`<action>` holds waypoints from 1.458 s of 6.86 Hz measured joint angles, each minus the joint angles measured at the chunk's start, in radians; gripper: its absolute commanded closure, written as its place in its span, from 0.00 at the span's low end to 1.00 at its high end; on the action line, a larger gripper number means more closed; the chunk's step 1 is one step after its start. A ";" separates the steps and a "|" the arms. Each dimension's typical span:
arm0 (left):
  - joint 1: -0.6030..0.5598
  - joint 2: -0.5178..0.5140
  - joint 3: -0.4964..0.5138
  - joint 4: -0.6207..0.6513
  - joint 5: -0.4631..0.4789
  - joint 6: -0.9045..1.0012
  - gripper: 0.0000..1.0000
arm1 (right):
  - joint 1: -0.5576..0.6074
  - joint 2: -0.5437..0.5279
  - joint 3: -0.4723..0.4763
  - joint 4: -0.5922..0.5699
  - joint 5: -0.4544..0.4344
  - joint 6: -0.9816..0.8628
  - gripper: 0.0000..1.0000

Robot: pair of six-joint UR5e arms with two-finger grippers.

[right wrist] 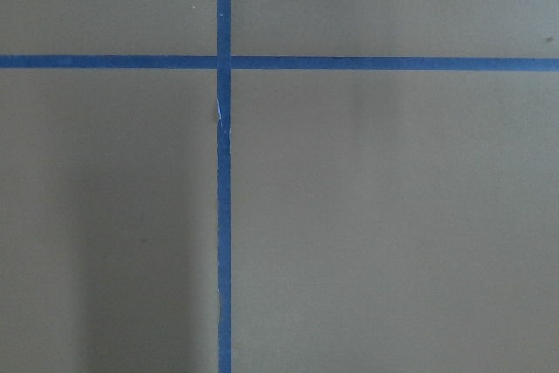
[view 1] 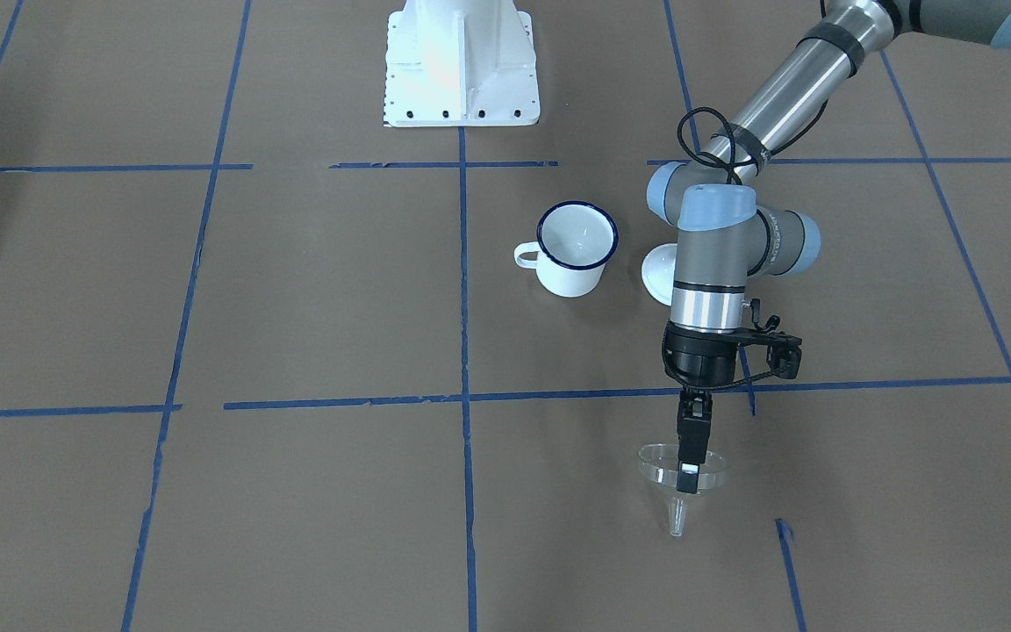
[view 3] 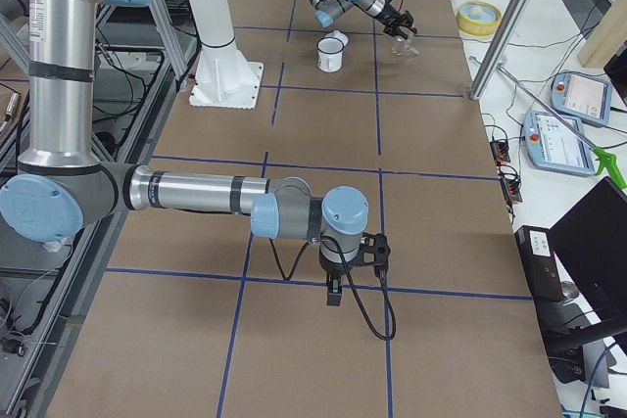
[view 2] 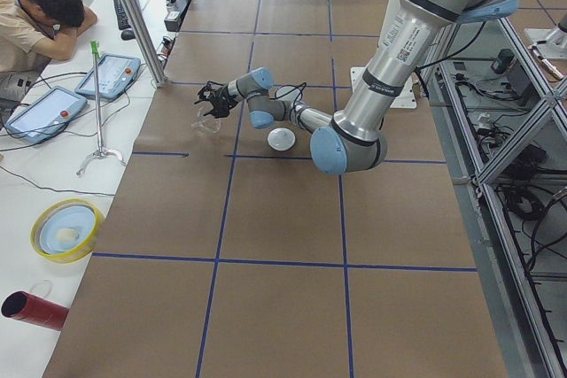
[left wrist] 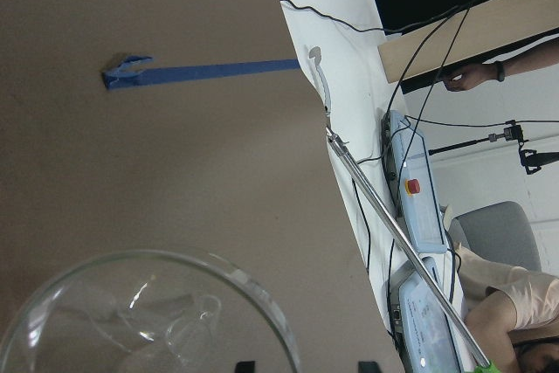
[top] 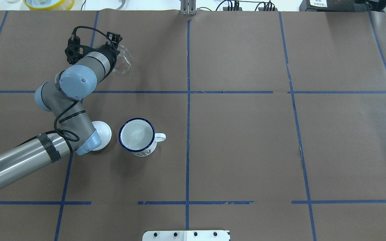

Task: Remove funnel from cup
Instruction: 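Set the funnel down farther from the robot and release it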

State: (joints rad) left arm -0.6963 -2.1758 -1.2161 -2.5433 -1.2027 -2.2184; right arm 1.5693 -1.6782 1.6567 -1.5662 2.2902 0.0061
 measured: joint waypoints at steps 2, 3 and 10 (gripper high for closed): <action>-0.008 0.032 -0.097 0.016 -0.044 0.171 0.00 | 0.000 0.000 0.000 0.000 0.000 0.000 0.00; -0.011 0.059 -0.163 0.059 -0.092 0.262 0.00 | 0.000 0.000 0.000 0.000 0.000 0.000 0.00; -0.054 0.163 -0.720 0.934 -0.550 1.119 0.00 | 0.000 0.000 0.000 0.000 0.000 0.000 0.00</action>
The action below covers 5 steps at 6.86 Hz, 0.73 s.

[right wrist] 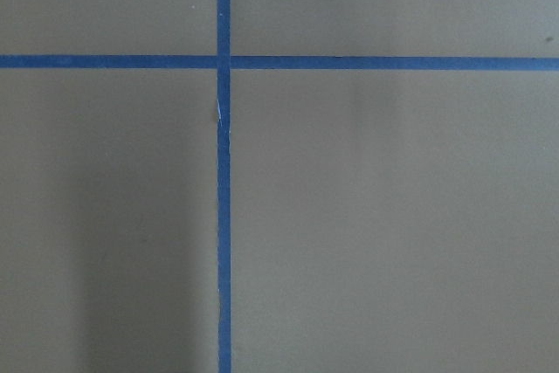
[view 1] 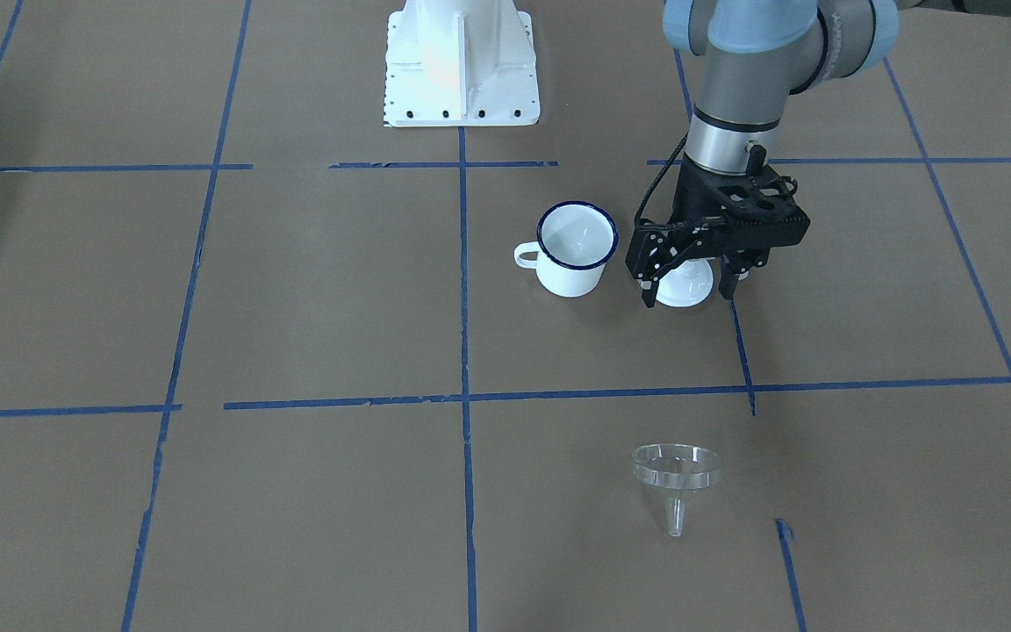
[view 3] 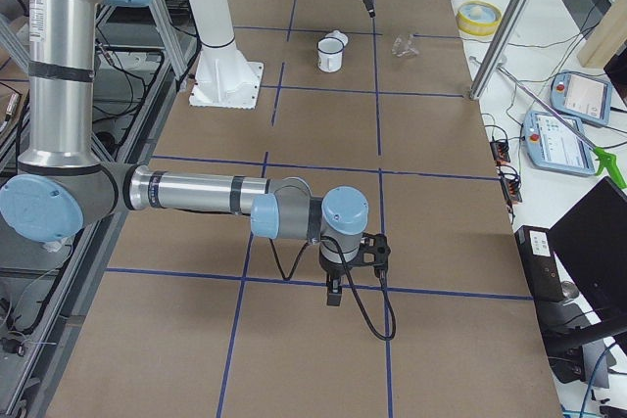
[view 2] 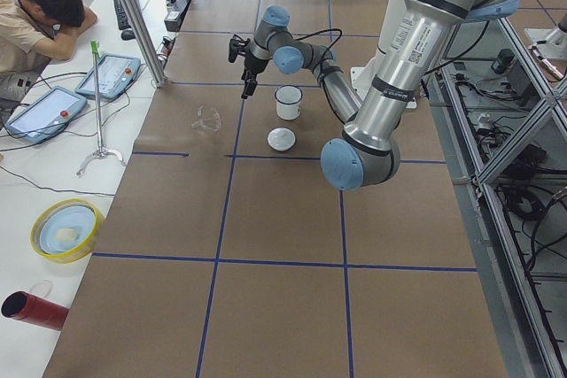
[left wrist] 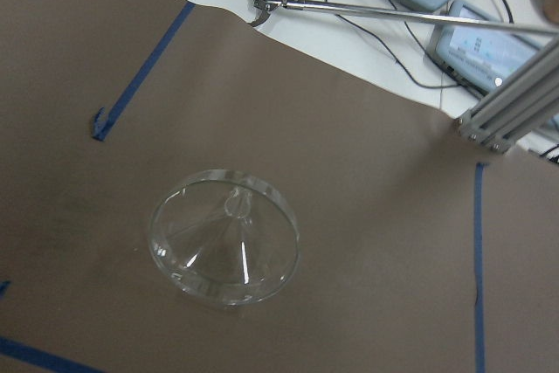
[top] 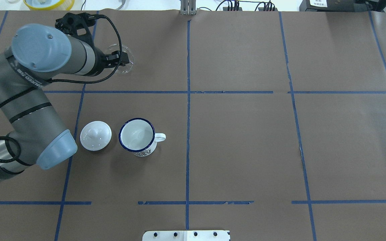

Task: Remove funnel from cup
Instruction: 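Set the funnel down farther from the robot and release it, then lower the left gripper onto the white lid and grasp its knob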

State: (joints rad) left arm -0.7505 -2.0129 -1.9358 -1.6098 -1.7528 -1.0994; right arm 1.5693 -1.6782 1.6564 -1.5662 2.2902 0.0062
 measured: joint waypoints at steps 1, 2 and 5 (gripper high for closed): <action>-0.003 0.072 -0.038 0.006 -0.091 0.096 0.00 | 0.000 0.000 0.000 0.000 0.000 0.000 0.00; -0.005 0.154 -0.062 -0.028 -0.183 0.141 0.00 | 0.000 0.000 0.000 0.000 0.000 0.000 0.00; 0.004 0.247 0.028 -0.235 -0.285 -0.006 0.00 | 0.000 0.000 0.000 0.000 0.000 0.000 0.00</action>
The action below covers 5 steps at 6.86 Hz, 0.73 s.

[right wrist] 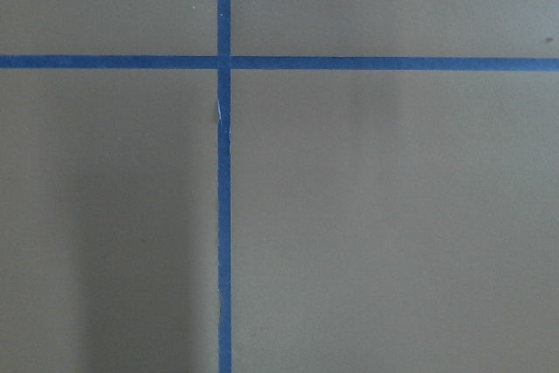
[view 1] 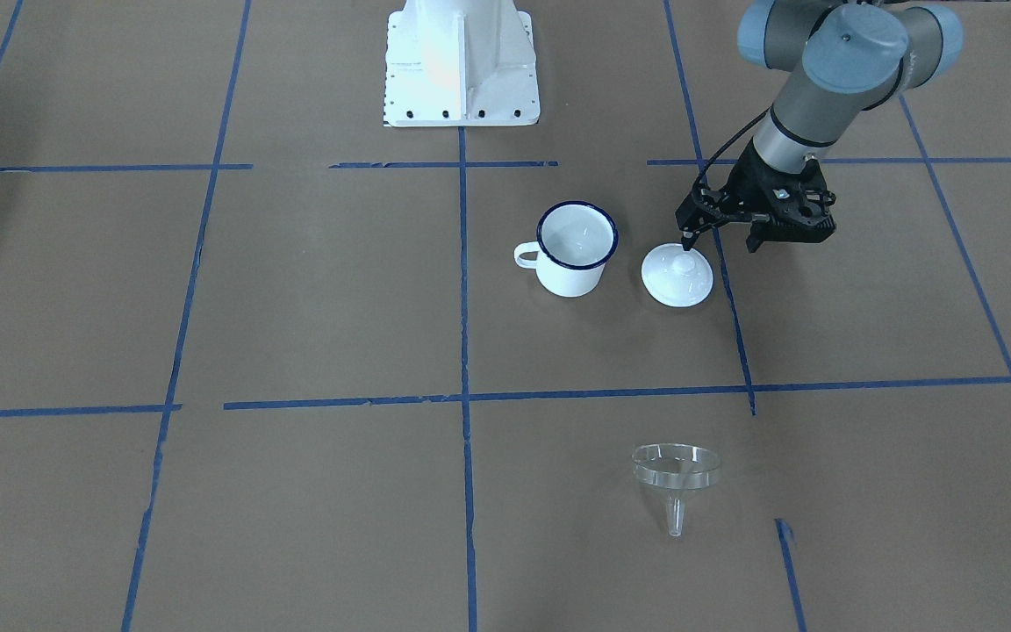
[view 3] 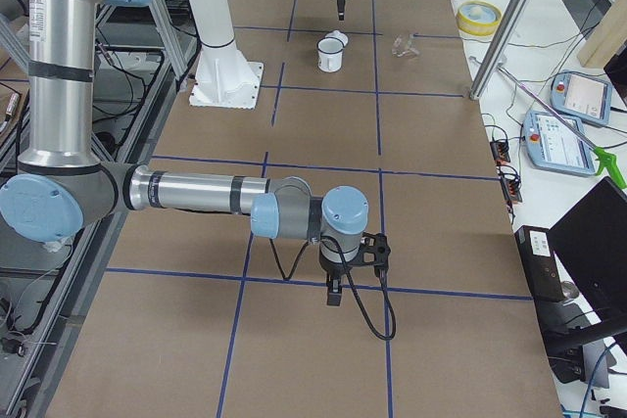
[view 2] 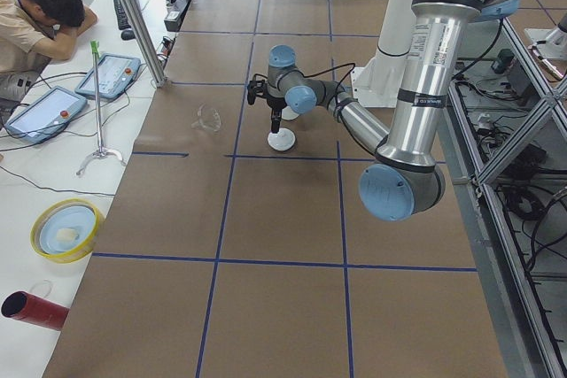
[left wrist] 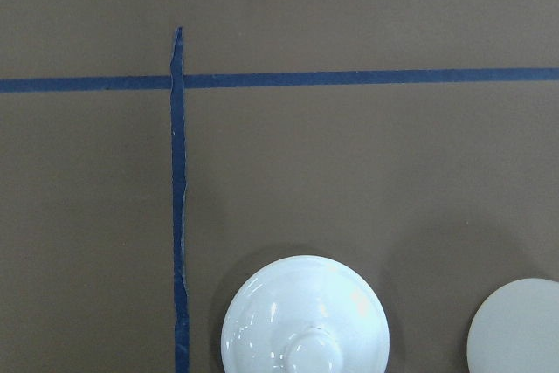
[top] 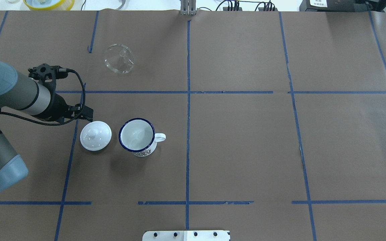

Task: Remove funnel from cup
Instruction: 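Lower the left gripper onto the white lid and grasp its knob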

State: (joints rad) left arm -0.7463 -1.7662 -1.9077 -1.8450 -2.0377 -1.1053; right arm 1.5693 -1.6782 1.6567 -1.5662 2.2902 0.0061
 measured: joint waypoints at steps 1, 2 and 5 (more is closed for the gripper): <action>0.006 -0.015 0.040 -0.019 0.001 -0.039 0.00 | 0.000 0.000 0.000 0.000 0.000 0.000 0.00; 0.019 -0.032 0.065 -0.013 0.006 -0.059 0.00 | 0.000 0.000 0.000 0.000 0.000 0.000 0.00; 0.059 -0.087 0.085 0.074 0.031 -0.078 0.00 | 0.000 0.000 0.000 0.000 0.000 0.000 0.00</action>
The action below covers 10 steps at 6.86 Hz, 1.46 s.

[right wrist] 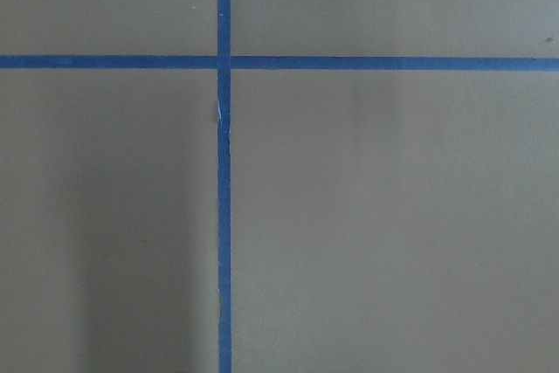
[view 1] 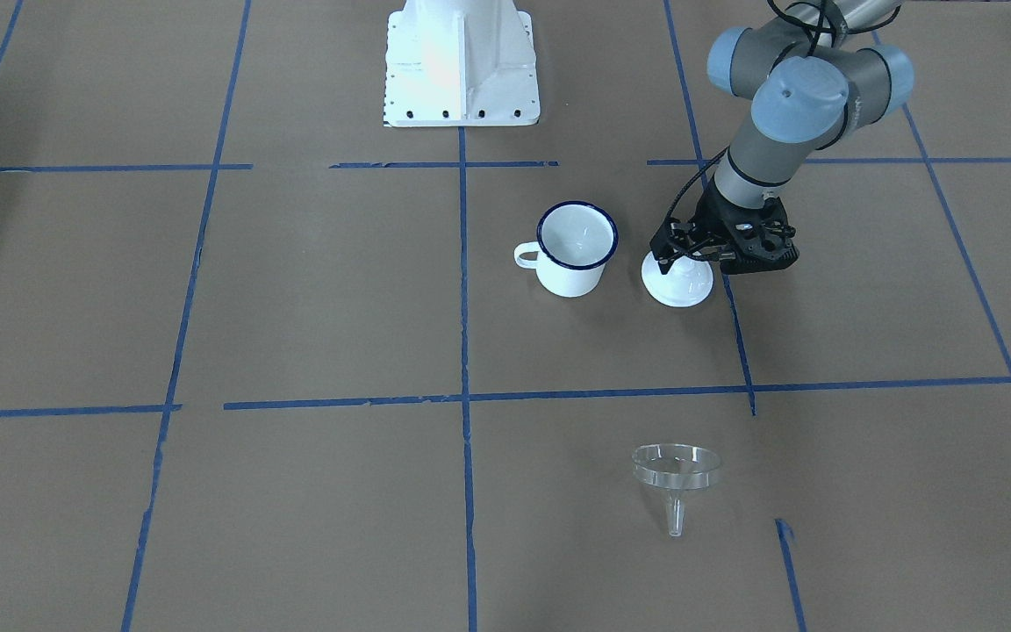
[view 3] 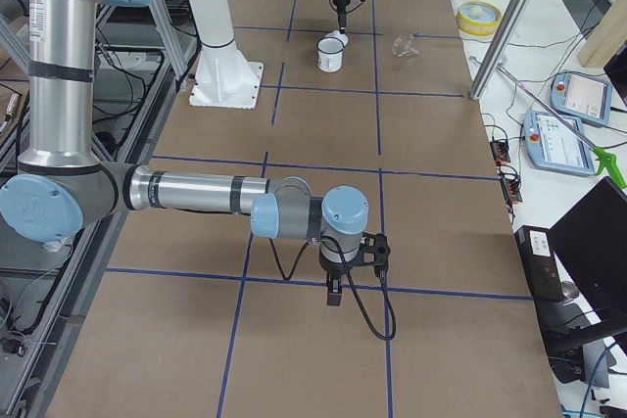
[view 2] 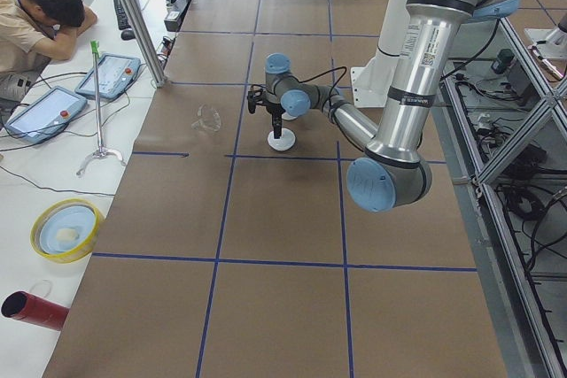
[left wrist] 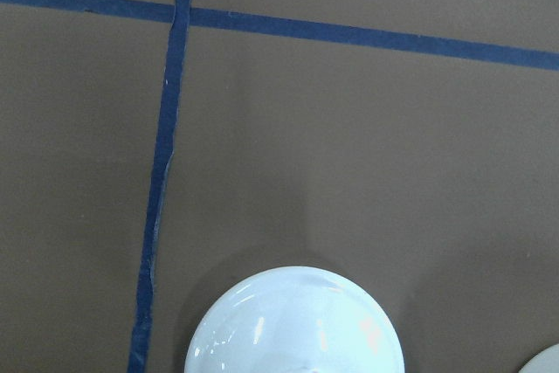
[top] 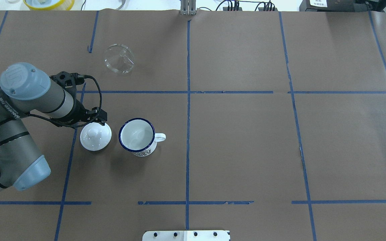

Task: Remove funnel from cup
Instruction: 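Lower the left gripper onto the white lid and grasp its knob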

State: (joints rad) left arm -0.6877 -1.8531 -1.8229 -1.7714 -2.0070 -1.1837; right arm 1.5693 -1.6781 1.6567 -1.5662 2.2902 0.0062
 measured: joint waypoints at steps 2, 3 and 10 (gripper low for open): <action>0.025 -0.005 0.006 0.012 0.026 -0.002 0.02 | 0.000 0.000 0.000 0.000 0.000 0.000 0.00; 0.030 -0.004 0.009 0.013 0.033 -0.002 0.04 | 0.000 0.000 0.000 0.000 0.000 0.000 0.00; 0.037 0.002 0.011 0.013 0.036 -0.002 0.46 | 0.000 0.000 0.000 0.000 0.000 0.000 0.00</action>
State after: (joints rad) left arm -0.6505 -1.8510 -1.8115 -1.7579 -1.9708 -1.1858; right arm 1.5693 -1.6782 1.6567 -1.5662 2.2902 0.0061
